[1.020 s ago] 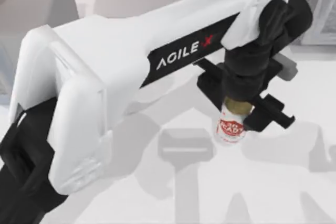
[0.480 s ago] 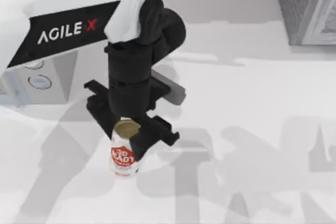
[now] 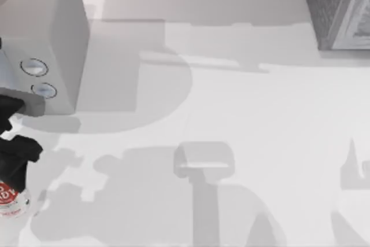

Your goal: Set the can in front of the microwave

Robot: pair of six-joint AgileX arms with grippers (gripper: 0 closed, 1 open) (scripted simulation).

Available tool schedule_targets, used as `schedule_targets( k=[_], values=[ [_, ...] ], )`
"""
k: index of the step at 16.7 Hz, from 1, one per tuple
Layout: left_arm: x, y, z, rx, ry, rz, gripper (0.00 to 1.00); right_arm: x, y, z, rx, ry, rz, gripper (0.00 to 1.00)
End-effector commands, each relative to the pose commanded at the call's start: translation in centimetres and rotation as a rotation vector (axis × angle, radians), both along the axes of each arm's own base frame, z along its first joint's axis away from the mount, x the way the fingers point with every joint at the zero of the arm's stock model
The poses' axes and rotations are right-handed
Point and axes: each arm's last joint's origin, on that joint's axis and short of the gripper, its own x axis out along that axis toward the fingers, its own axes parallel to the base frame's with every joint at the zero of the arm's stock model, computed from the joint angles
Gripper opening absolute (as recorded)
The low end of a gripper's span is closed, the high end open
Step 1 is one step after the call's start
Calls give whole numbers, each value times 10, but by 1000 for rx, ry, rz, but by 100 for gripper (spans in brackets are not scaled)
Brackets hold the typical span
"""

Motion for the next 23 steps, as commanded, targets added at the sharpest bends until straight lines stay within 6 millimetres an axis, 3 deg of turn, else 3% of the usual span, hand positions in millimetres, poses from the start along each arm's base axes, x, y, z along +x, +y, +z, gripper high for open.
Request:
schedule_targets(
  k=[2, 4, 8, 11, 23],
  values=[
    [-14, 53, -1, -6, -54, 140, 0, 0, 0, 0, 0, 0, 0, 100],
    [-29, 95, 3, 15, -137, 250, 0, 0, 0, 0, 0, 0, 0, 100],
    [-52, 145, 11, 95, -273, 376, 0, 0, 0, 0, 0, 0, 0, 100],
    [-57, 159, 15, 128, -314, 400, 0, 0, 0, 0, 0, 0, 0, 100],
    [-57, 159, 7, 128, -314, 400, 0, 0, 0, 0, 0, 0, 0, 100]
  ],
)
